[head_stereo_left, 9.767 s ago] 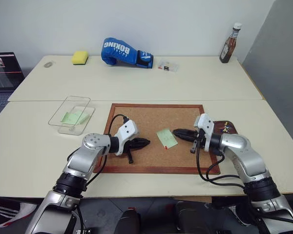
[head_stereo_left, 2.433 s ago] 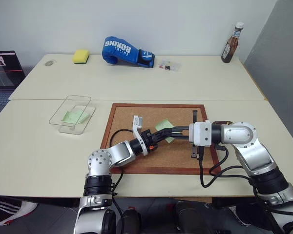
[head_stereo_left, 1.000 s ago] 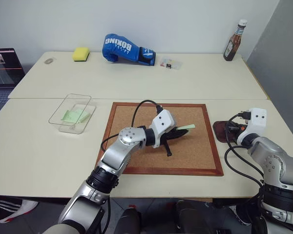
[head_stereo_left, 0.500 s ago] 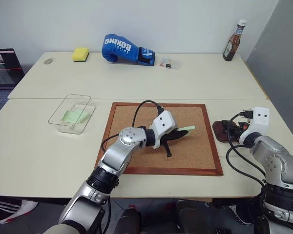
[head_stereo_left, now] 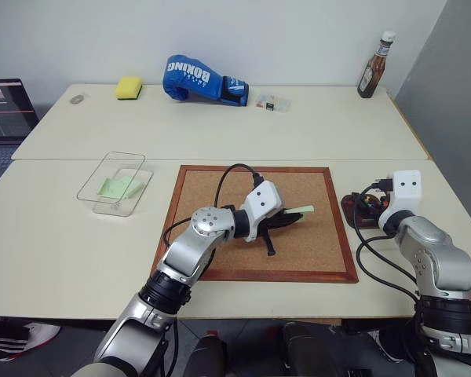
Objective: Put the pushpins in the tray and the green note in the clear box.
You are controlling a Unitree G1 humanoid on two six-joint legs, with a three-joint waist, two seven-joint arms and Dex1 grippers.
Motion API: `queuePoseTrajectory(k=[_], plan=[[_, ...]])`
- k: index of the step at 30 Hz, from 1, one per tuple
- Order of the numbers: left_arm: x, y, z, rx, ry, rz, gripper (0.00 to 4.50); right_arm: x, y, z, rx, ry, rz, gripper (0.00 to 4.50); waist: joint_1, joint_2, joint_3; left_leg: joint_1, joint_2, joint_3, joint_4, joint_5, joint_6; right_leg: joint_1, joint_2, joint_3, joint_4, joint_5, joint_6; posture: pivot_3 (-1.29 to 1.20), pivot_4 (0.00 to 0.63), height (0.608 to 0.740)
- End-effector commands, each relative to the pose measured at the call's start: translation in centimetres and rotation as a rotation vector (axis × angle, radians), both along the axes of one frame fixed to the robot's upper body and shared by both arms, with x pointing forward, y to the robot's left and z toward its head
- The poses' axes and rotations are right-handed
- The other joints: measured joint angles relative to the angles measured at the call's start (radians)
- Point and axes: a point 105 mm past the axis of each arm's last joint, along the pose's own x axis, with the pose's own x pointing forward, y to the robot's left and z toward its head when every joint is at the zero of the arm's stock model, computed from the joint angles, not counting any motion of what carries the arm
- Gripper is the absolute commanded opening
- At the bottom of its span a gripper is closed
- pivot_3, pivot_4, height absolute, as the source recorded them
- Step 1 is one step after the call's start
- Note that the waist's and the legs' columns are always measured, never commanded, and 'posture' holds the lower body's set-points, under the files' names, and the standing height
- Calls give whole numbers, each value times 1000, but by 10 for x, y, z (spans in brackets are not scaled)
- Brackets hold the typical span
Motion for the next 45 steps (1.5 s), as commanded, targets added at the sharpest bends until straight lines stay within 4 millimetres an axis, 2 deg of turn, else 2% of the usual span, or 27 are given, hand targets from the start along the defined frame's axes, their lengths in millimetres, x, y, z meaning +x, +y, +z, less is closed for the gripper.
queuePoseTrajectory(k=[1,7,11,14,18,20,23,24,25,28,32,34,38,40,41,45], plan=[[-3,0,12,-26,-45,-3,0,1,-9,13,-35,-62,-26,4426,0,0,0,0,0,0,0,0,0,0,0,0,0,0,0,0,150,740],[6,7,19,-69,-16,50,0,-6,15,30,50,-133,141,4426,-1,0,0,0,0,0,0,0,0,0,0,0,0,0,0,0,150,740],[21,27,32,-124,4,159,0,-24,56,45,88,-169,404,4426,-2,0,0,0,0,0,0,0,0,0,0,0,0,0,0,0,150,740],[40,57,44,-165,3,323,0,-44,91,59,95,-189,622,4426,-3,0,0,1,0,-1,1,0,0,1,0,-1,1,0,0,0,150,740],[55,103,61,-203,-9,525,0,-66,130,80,74,-236,861,4426,-4,0,0,2,1,-2,1,0,0,2,1,-1,1,0,0,0,150,740],[67,137,73,-220,-53,706,0,-74,150,93,81,-271,968,4426,-5,0,0,2,1,-2,1,0,0,2,1,-1,1,0,0,0,150,740],[77,180,85,-220,-122,934,0,-78,166,102,81,-300,1053,4426,-2,0,0,2,1,-3,2,0,0,2,1,-3,1,0,1,0,150,740],[79,192,88,-219,-145,993,0,-78,168,104,85,-304,1065,4426,-2,0,0,2,1,-4,2,0,0,3,1,-3,1,0,1,0,150,740],[82,214,93,-207,-187,1109,0,-78,172,106,96,-310,1084,4426,-1,0,0,1,1,-4,3,0,0,2,1,-4,1,0,1,0,150,740],[85,256,98,-188,-250,1322,0,-77,178,107,109,-315,1108,4426,4,0,0,1,1,-5,3,0,0,2,1,-4,0,0,1,0,150,740],[84,293,89,-195,-231,1498,0,-74,180,105,111,-312,1120,4426,9,0,0,0,1,-5,3,0,0,2,0,-5,0,1,0,0,150,740],[85,301,84,-208,-210,1538,0,-74,180,105,114,-313,1123,4426,13,0,0,0,0,-5,3,0,0,2,0,-5,0,1,0,0,150,740],[89,305,62,-241,-106,1547,0,-73,180,104,112,-314,1121,4426,20,0,0,-1,0,-7,4,0,0,2,0,-7,1,1,0,0,150,740],[89,311,59,-261,-91,1575,402,-73,179,103,109,-313,1114,4500,21,0,0,-2,0,-7,4,0,0,2,0,-7,1,1,0,0,150,740],[89,314,58,-259,-93,1579,460,-73,178,103,108,-313,1109,4500,21,0,0,-2,0,-7,5,0,0,2,0,-7,1,1,0,0,150,740],[91,313,58,-262,-97,1563,1205,-74,176,102,108,-310,1096,4500,21,0,0,-2,1,-8,5,0,0,2,0,-8,2,1,0,0,150,740]])
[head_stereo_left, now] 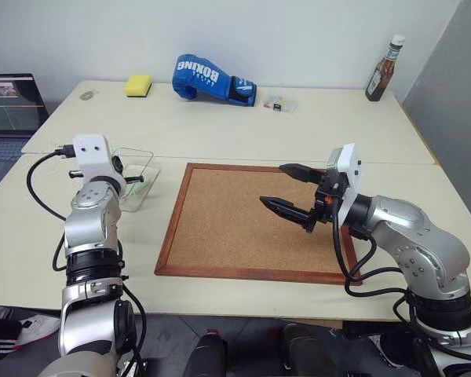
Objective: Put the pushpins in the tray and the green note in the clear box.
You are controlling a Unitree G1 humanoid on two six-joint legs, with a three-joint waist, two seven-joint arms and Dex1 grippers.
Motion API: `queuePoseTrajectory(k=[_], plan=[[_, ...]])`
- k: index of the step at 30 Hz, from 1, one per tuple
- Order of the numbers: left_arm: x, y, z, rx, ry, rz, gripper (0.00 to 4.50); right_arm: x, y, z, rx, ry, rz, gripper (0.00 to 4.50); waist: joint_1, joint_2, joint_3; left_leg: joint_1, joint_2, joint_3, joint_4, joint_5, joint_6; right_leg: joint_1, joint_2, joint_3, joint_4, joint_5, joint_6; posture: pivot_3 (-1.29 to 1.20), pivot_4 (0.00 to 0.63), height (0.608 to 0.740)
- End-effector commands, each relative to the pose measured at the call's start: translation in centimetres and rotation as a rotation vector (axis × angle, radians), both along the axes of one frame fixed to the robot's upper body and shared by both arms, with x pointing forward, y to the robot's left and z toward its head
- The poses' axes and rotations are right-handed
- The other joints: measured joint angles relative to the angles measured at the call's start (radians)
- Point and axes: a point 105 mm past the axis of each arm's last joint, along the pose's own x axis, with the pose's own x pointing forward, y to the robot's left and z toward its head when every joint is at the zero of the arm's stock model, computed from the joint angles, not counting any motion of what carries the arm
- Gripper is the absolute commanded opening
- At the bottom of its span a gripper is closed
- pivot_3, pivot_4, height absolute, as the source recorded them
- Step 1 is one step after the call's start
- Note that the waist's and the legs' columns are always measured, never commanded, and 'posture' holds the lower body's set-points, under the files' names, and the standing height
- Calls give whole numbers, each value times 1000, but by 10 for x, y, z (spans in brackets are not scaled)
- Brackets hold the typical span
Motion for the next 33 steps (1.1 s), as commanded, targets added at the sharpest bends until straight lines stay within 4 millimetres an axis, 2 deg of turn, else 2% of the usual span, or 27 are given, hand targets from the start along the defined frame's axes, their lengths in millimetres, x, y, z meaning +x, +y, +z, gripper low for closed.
queuePoseTrajectory(k=[1,5,6,10,13,14,17,19,21,24,27,33], plan=[[3,1,27,21,-91,-7,1392,-4,-3,9,10,-48,-10,4500,0,0,0,0,0,0,0,0,0,0,0,0,0,0,0,0,150,740],[5,-2,29,23,-100,-23,2077,-4,-3,8,9,-49,-17,4500,0,0,0,-1,0,0,1,0,0,0,0,0,0,0,0,0,150,740],[5,-3,29,27,-101,-29,2130,-3,-3,9,10,-49,-20,4500,0,0,0,-1,0,0,2,0,0,0,0,0,0,0,0,0,150,740],[4,-18,37,90,-126,-107,3009,-1,-6,8,10,-49,-47,4500,0,0,0,-1,0,0,3,0,0,0,0,0,1,1,0,0,150,740],[1,-40,45,118,-175,-193,3723,3,-11,5,6,-49,-99,4500,0,0,0,-2,0,0,4,0,0,0,0,0,1,1,0,0,150,740],[0,-50,47,122,-195,-226,3826,6,-14,4,-1,-53,-129,4500,0,0,0,-2,0,0,4,0,0,0,0,0,1,1,0,0,150,740],[-11,-85,51,118,-240,-340,4372,21,-33,-2,-3,-63,-313,4500,1,0,0,-2,0,0,5,0,0,1,0,0,1,1,0,0,150,740],[-20,-103,46,113,-238,-391,4449,29,-45,-7,-13,-73,-433,4500,3,0,0,-2,0,0,5,0,0,1,0,0,0,2,0,0,150,740],[-31,-121,30,74,-203,-440,4449,34,-58,-18,-40,-79,-562,4500,2,0,0,-2,0,0,6,0,0,0,-1,1,1,2,0,0,150,740],[-46,-139,7,44,-153,-475,4449,33,-69,-37,-90,-82,-672,4500,1,0,-1,-1,0,1,6,0,0,1,0,1,0,2,1,0,150,740],[-60,-148,-14,19,-128,-456,4449,30,-83,-57,-84,-50,-805,4500,-1,0,-1,-1,0,2,6,0,0,0,0,2,1,2,1,0,150,740],[-78,-163,-36,-23,-101,-446,4449,21,-94,-85,-73,9,-949,4500,0,0,-1,-1,0,2,8,0,0,1,1,3,1,3,1,0,150,740]])
